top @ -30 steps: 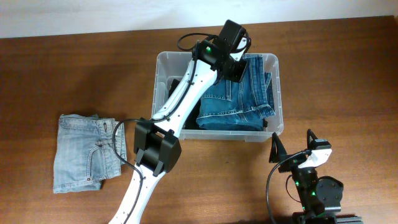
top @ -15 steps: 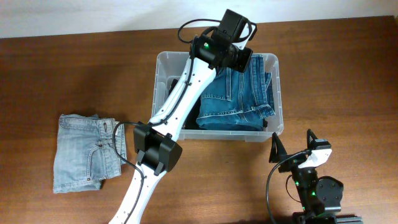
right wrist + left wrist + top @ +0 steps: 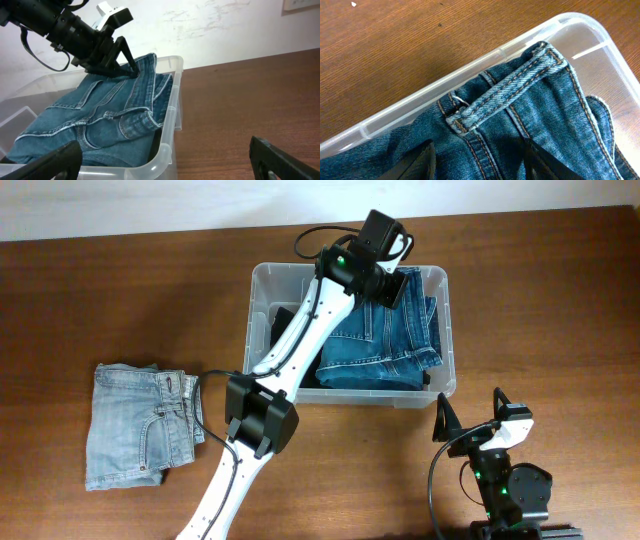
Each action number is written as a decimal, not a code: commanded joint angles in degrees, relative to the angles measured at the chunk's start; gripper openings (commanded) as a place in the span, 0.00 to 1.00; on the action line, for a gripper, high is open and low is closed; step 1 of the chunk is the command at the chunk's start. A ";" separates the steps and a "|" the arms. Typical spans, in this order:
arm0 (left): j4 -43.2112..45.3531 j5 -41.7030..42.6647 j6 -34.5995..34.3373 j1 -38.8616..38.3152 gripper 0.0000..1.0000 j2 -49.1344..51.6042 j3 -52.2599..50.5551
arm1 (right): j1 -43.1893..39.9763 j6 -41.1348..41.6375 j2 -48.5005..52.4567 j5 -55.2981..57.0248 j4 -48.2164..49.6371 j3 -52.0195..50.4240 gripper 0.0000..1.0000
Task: Pack container
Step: 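Press the dark jeans' waistband down into the bin's far side with the left gripper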
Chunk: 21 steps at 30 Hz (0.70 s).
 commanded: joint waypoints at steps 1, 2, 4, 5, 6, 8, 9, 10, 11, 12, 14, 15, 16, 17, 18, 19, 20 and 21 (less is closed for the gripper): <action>-0.13 -4.07 0.46 0.02 0.57 0.87 -0.48 | -0.37 -0.57 -0.44 0.46 -0.22 -0.39 0.98; -0.15 -4.44 0.31 0.22 0.57 0.87 -0.48 | -0.37 -0.57 -0.44 0.46 -0.22 -0.39 0.98; -0.13 -4.48 -0.87 0.96 0.60 0.87 -0.48 | -0.37 -0.57 -0.44 0.46 -0.22 -0.39 0.98; -0.11 -4.48 -1.86 1.49 0.61 0.87 -0.48 | -0.37 -0.57 -0.44 0.46 -0.22 -0.39 0.99; -0.09 -4.48 -2.67 1.86 0.61 0.87 -0.48 | -0.37 -0.57 -0.44 0.46 -0.22 -0.39 0.98; -0.09 -4.48 -5.33 3.04 0.61 0.87 -0.48 | -0.37 -0.57 -0.44 0.46 -0.22 -0.39 0.98; -0.13 -4.48 -6.54 3.61 0.61 0.87 -0.48 | -0.37 -0.57 -0.44 0.46 -0.22 -0.39 0.98; -0.15 -4.46 -8.17 4.31 0.61 0.87 -0.48 | -0.37 -0.57 -0.44 0.46 -0.22 -0.39 0.98; -0.13 -4.48 -9.49 5.01 0.62 0.87 -0.48 | -0.37 -0.57 -0.44 0.46 -0.22 -0.39 0.98; -0.11 -4.48 -10.27 5.55 0.64 0.87 -0.48 | -0.37 -0.57 -0.44 0.46 -0.22 -0.39 0.98; -0.22 -4.22 -11.34 6.99 0.72 0.87 -0.48 | -0.37 -0.57 -0.44 0.48 -0.22 -0.39 0.98; -0.33 -4.09 -11.30 7.37 0.72 0.87 -0.48 | -0.37 -0.57 -0.44 0.46 -0.22 -0.39 0.98; -0.33 -3.96 -11.30 7.67 0.72 0.87 -0.48 | -0.37 -0.57 -0.44 0.46 -0.22 -0.39 0.98; -0.33 -3.80 -11.30 7.85 0.72 0.87 -0.48 | -0.37 -0.57 -0.44 0.46 -0.22 -0.39 0.98; -0.31 -3.85 -11.28 7.91 0.72 0.87 -0.48 | -0.37 -0.57 -0.44 0.46 -0.22 -0.39 0.98; -0.13 -3.85 -10.88 7.91 0.72 0.83 -0.48 | -0.37 -0.57 -0.44 0.46 -0.22 -0.39 0.98; -0.04 -3.87 -10.25 7.91 0.72 0.81 -0.42 | -0.37 -0.57 -0.44 0.48 -0.22 -0.39 0.98; -0.13 -3.85 -9.77 7.91 0.73 0.74 -0.13 | -0.37 -0.57 -0.44 0.46 -0.22 -0.39 0.99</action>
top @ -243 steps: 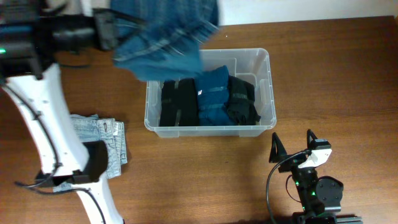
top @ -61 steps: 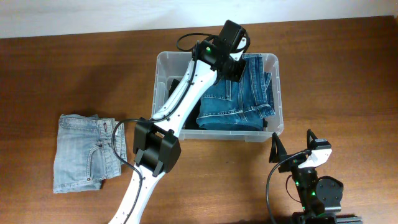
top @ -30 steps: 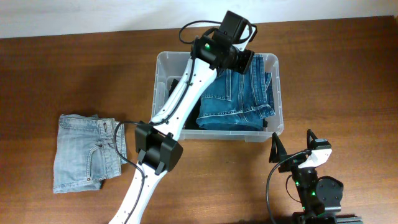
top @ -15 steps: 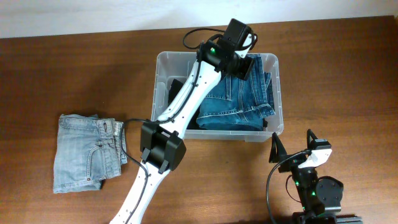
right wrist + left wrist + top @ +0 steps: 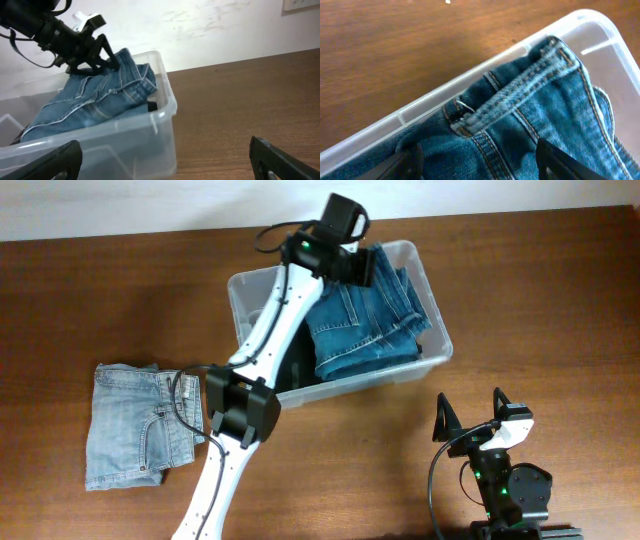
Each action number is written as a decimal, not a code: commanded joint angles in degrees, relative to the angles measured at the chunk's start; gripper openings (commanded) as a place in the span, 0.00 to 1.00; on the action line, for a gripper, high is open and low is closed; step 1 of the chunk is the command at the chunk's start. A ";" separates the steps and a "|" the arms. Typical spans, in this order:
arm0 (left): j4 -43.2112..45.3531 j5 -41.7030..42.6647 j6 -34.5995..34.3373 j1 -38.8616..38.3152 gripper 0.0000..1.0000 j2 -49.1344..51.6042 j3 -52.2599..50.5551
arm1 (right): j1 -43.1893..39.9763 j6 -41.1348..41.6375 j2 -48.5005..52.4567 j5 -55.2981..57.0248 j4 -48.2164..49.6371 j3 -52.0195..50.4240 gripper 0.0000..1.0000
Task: Pack container
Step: 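Press the dark jeans' waistband down into the bin's far side with the left gripper, then release the dark jeans and swing the left arm back toward the table's left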
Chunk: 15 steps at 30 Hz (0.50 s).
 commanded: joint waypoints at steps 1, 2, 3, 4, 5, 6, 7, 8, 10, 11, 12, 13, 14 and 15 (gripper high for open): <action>-0.37 -2.32 -0.07 0.81 0.75 0.72 0.04 | -0.37 -0.55 -0.44 0.46 -0.22 -0.39 0.98; -0.44 -2.29 -0.04 0.81 0.76 0.61 0.35 | -0.37 -0.55 -0.44 0.48 -0.22 -0.39 0.98; -0.50 -2.29 -0.04 0.81 0.77 0.59 0.55 | -0.37 -0.55 -0.44 0.46 -0.22 -0.39 0.99; -0.76 -2.27 -0.04 0.81 0.77 0.50 0.98 | -0.37 -0.55 -0.44 0.46 -0.22 -0.39 0.98; -1.16 -1.92 0.20 0.79 0.77 0.50 1.51 | -0.37 -0.55 -0.44 0.46 -0.22 -0.39 0.98; -1.55 -0.35 1.42 0.79 0.77 0.50 2.19 | -0.37 -0.55 -0.44 0.46 -0.22 -0.39 0.98; -1.90 1.88 2.89 0.68 0.77 0.50 2.73 | -0.37 -0.55 -0.44 0.46 -0.22 -0.39 0.98; -2.14 4.26 4.13 0.68 0.77 0.50 3.10 | -0.37 -0.55 -0.44 0.48 -0.22 -0.39 0.99; -2.86 8.76 4.50 0.63 0.77 0.50 3.63 | -0.37 -0.55 -0.44 0.48 -0.22 -0.39 0.99; -3.15 10.43 4.50 0.61 0.77 0.50 3.63 | -0.37 -0.55 -0.44 0.46 -0.22 -0.39 0.98; -3.72 12.48 4.50 0.52 0.77 0.50 3.63 | -0.37 -0.55 -0.44 0.48 -0.22 -0.39 0.99; -4.31 13.64 4.50 0.39 0.76 0.50 3.61 | -0.37 -0.55 -0.44 0.46 -0.22 -0.39 0.98; -5.09 14.01 4.52 0.17 0.76 0.50 3.61 | -0.37 -0.55 -0.44 0.46 -0.22 -0.39 0.98; -5.68 14.03 4.55 -0.13 0.75 0.50 3.61 | -0.37 -0.55 -0.44 0.46 -0.22 -0.39 0.98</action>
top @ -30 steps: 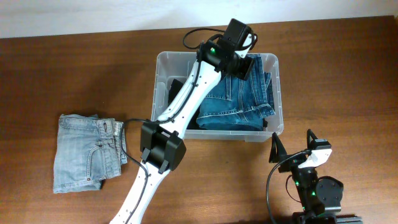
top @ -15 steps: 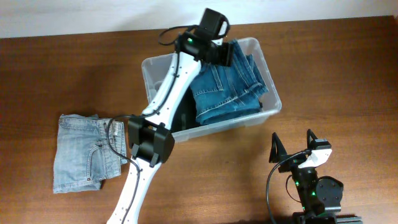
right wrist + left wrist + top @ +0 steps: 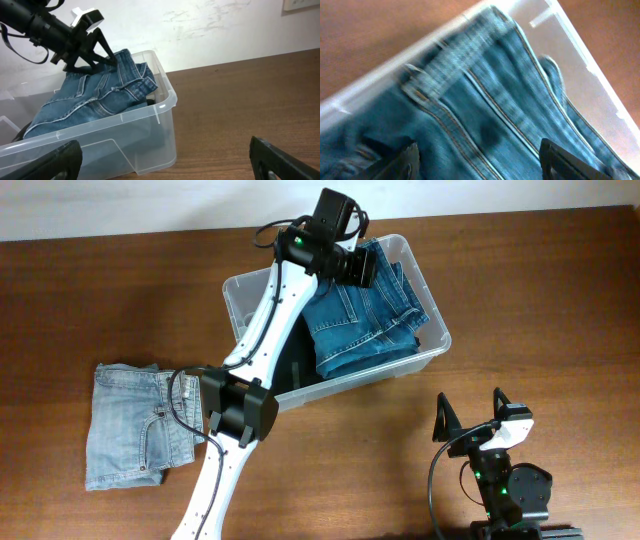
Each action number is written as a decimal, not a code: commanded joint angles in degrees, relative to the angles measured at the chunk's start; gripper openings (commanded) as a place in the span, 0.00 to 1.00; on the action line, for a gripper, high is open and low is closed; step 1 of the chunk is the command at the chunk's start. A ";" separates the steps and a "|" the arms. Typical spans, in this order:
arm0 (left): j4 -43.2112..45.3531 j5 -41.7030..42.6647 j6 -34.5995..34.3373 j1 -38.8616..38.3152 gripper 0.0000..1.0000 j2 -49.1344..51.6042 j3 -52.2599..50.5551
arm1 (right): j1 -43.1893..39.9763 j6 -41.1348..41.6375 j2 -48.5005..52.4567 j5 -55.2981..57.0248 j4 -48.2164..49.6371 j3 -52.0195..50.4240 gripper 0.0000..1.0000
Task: Pack container
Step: 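Release the dark jeans and swing the left arm back toward the table's left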
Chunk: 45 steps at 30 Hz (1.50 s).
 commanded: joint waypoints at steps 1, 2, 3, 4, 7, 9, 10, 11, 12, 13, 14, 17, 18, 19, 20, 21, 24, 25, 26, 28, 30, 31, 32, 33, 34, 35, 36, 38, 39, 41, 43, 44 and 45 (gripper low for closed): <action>-2.08 5.92 1.53 -0.96 0.75 0.50 1.01 | -0.37 -0.57 -0.44 0.46 -0.22 -0.39 0.98; -2.86 5.97 2.49 -1.84 0.75 0.50 1.01 | -0.37 -0.57 -0.44 0.46 -0.22 -0.39 0.98; -3.34 5.92 3.19 -2.32 0.75 0.50 1.01 | -0.37 -0.57 -0.44 0.46 -0.22 -0.39 0.99; -4.00 5.92 3.96 -2.89 0.75 0.50 1.01 | -0.37 -0.57 -0.44 0.46 -0.22 -0.39 0.99; -5.55 5.95 4.04 -4.42 0.75 0.50 1.01 | -0.37 -0.57 -0.44 0.46 -0.22 -0.39 0.98; -6.49 5.95 4.04 -5.38 0.75 0.50 1.01 | -0.37 -0.57 -0.44 0.46 -0.22 -0.39 0.98; -6.93 5.92 4.04 -5.77 0.75 0.50 1.01 | -0.37 -0.57 -0.44 0.46 -0.22 -0.39 0.98; -7.89 5.92 4.07 -6.58 0.75 0.50 1.01 | -0.37 -0.57 -0.44 0.46 -0.22 -0.39 0.99; -8.39 5.92 4.04 -6.88 0.75 0.50 1.01 | -0.37 -0.57 -0.44 0.46 -0.22 -0.39 0.98; -8.79 5.92 4.04 -7.02 0.75 0.50 1.01 | -0.37 -0.57 -0.44 0.46 -0.22 -0.39 0.98; -8.98 5.92 4.04 -7.10 0.75 0.50 1.01 | -0.37 -0.57 -0.44 0.48 -0.22 -0.39 0.98; -9.40 5.92 4.04 -7.08 0.75 0.50 1.01 | -0.37 -0.57 -0.44 0.46 -0.22 -0.39 0.99; -9.57 5.92 4.04 -7.04 0.75 0.50 1.01 | -0.37 -0.57 -0.44 0.46 -0.22 -0.39 0.98; -9.62 5.92 4.07 -6.99 0.75 0.50 1.01 | -0.37 -0.57 -0.44 0.46 -0.22 -0.39 0.99; -9.64 5.95 4.09 -6.97 0.75 0.50 1.01 | -0.37 -0.57 -0.44 0.46 -0.22 -0.39 0.98; -9.70 5.95 4.24 -6.99 0.75 0.50 1.01 | -0.37 -0.57 -0.44 0.48 -0.22 -0.39 0.98; -10.03 5.95 5.11 -6.99 0.75 0.48 1.01 | -0.37 -0.57 -0.44 0.46 -0.22 -0.39 0.99; -10.01 5.92 5.11 -6.99 0.75 0.48 1.03 | -0.37 -0.57 -0.44 0.46 -0.22 -0.39 0.98; -10.01 5.92 5.18 -6.97 0.75 0.48 1.25 | -0.37 -0.57 -0.44 0.46 -0.22 -0.39 0.98; -10.01 5.90 5.33 -6.93 0.76 0.48 2.08 | -0.37 -0.57 -0.44 0.46 -0.22 -0.39 0.98; -10.19 5.92 5.33 -6.80 0.76 0.48 3.87 | -0.37 -0.57 -0.44 0.46 -0.22 -0.39 0.99; -10.82 5.92 5.40 -6.71 0.76 0.48 6.97 | -0.37 -0.57 -0.44 0.46 -0.22 -0.39 0.98; -11.37 5.92 5.84 -6.71 0.76 0.48 8.76 | -0.37 -0.57 -0.44 0.46 -0.22 -0.39 0.98; -12.00 5.92 6.36 -6.71 0.76 0.48 10.40 | -0.37 -0.57 -0.44 0.46 -0.22 -0.39 0.98; -13.03 5.92 7.08 -6.71 0.77 0.48 12.52 | -0.37 -0.57 -0.44 0.46 -0.22 -0.39 0.98; -15.04 5.68 8.13 -6.71 0.80 0.48 16.09 | -0.37 -0.57 -0.44 0.48 -0.22 -0.39 0.99; -16.52 5.27 8.52 -6.71 0.83 0.48 18.60 | -0.37 -0.57 -0.44 0.46 -0.22 -0.39 0.98; -18.12 3.39 8.50 -6.40 0.87 -1.18 19.61 | -0.37 -0.57 -0.44 0.46 -0.22 -0.39 0.98; -19.93 -0.52 8.50 -5.75 0.92 -3.19 19.63 | -0.37 -0.57 -0.44 0.46 -0.22 -0.39 0.98; -22.34 -5.53 8.48 -4.74 0.94 -5.42 19.63 | -0.37 -0.57 -0.44 0.46 -0.22 -0.39 0.98; -25.16 -10.21 8.48 -3.23 0.94 -7.91 19.63 | -0.37 -0.57 -0.44 0.46 -0.22 -0.39 0.98; -26.75 -12.28 8.46 -2.25 0.94 -9.27 19.63 | -0.37 -0.57 -0.44 0.46 -0.22 -0.39 0.98; -28.13 -13.60 8.46 -1.31 0.95 -10.47 19.63 | -0.37 -0.57 -0.44 0.46 -0.22 -0.39 0.98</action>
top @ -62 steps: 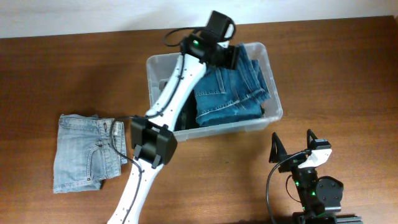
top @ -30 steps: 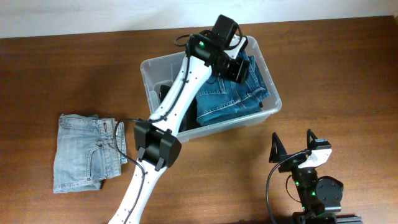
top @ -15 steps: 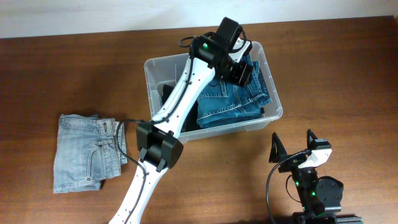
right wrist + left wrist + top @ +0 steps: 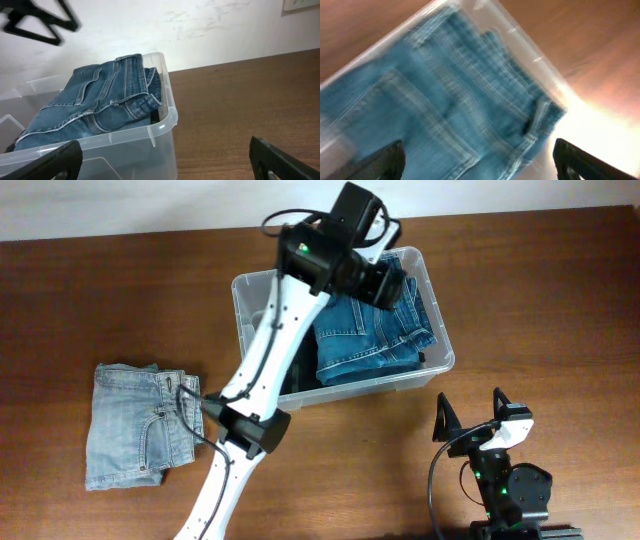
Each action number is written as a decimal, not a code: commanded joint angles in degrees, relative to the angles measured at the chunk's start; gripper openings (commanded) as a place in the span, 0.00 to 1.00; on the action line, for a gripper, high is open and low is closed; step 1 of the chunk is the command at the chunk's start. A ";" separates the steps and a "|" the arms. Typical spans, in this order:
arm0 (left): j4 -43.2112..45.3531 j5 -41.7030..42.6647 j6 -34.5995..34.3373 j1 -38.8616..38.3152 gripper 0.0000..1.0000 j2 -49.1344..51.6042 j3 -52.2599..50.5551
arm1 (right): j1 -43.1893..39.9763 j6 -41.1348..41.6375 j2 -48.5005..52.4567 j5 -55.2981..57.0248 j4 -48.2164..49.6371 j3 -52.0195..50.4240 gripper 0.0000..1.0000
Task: Pack container
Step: 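Release the dark jeans and swing the left arm back toward the table's left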
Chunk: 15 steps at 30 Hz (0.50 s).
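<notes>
A clear plastic container [image 4: 441, 346] stands at the back middle of the table, turned a little askew. Folded dark blue jeans [image 4: 365, 340] lie inside it, filling its right part [image 4: 95, 107]. My left gripper [image 4: 388, 284] hangs above the jeans near the container's far side. It is open with nothing between its fingers [image 4: 390, 159], and its blurred view looks down on the jeans [image 4: 445, 100]. Light blue denim shorts [image 4: 140, 425] lie flat on the table at the left. My right gripper [image 4: 469, 417] rests open near the front right edge.
Something black [image 4: 296, 370] lies in the container's left part, half hidden under my left arm [image 4: 262, 360]. The container's near wall [image 4: 125, 150] faces my right gripper [image 4: 165, 165], with bare wood between them. A white wall runs behind the table.
My left gripper was low on the jeans at the container's far rim; now it is raised clear above them, still open. The container has shifted slightly. The right arm is unchanged.
First the container stood square, with my left fingers down around the jeans' waistband at its back right. Then the container stood turned and shifted left, fingers wider apart on the jeans. It stayed so, and now the gripper hangs clear above the packed jeans.
</notes>
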 commanded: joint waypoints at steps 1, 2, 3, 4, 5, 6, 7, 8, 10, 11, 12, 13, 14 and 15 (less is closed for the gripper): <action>-4.74 -11.04 0.83 4.96 0.95 -7.93 0.72 | -0.37 -0.55 -0.44 0.46 -0.22 -0.39 0.98; -6.14 -11.72 0.83 6.12 0.96 -9.11 0.72 | -0.37 -0.55 -0.44 0.46 -0.22 -0.39 0.98; -7.61 -12.20 0.63 7.56 0.96 -10.64 0.72 | -0.37 -0.55 -0.44 0.46 -0.22 -0.39 0.98; -7.56 -12.02 0.63 9.09 0.97 -12.04 0.66 | -0.37 -0.55 -0.44 0.46 -0.22 -0.39 0.99; -7.54 -11.54 0.50 10.56 0.97 -13.53 0.61 | -0.37 -0.55 -0.44 0.46 -0.22 -0.39 0.99; -7.54 -11.63 -0.44 11.80 0.97 -14.71 0.61 | -0.37 -0.55 -0.44 0.46 -0.22 -0.39 0.98; -7.54 -11.61 -1.46 13.53 0.97 -16.39 0.61 | -0.37 -0.55 -0.44 0.48 -0.22 -0.39 0.98; -7.54 -11.58 -2.10 15.17 0.97 -17.88 0.61 | -0.37 -0.55 -0.44 0.46 -0.22 -0.39 0.98; -7.56 -11.54 -2.36 18.36 0.97 -20.79 0.57 | -0.37 -0.55 -0.44 0.46 -0.22 -0.39 0.98; -7.56 -11.54 -2.36 19.93 0.97 -22.18 0.37 | -0.37 -0.55 -0.44 0.46 -0.22 -0.39 0.99; -7.56 -11.56 -2.36 21.70 0.98 -23.93 -0.22 | -0.37 -0.55 -0.44 0.48 -0.22 -0.39 0.98; -7.56 -11.56 -2.38 23.41 0.98 -25.70 -1.16 | -0.37 -0.55 -0.44 0.46 -0.22 -0.39 0.98; -7.56 -11.56 -2.45 25.00 0.99 -27.41 -2.38 | -0.37 -0.55 -0.44 0.46 -0.22 -0.39 0.99; -7.56 -11.58 -3.30 26.69 0.99 -29.40 -4.17 | -0.37 -0.55 -0.44 0.46 -0.22 -0.39 0.98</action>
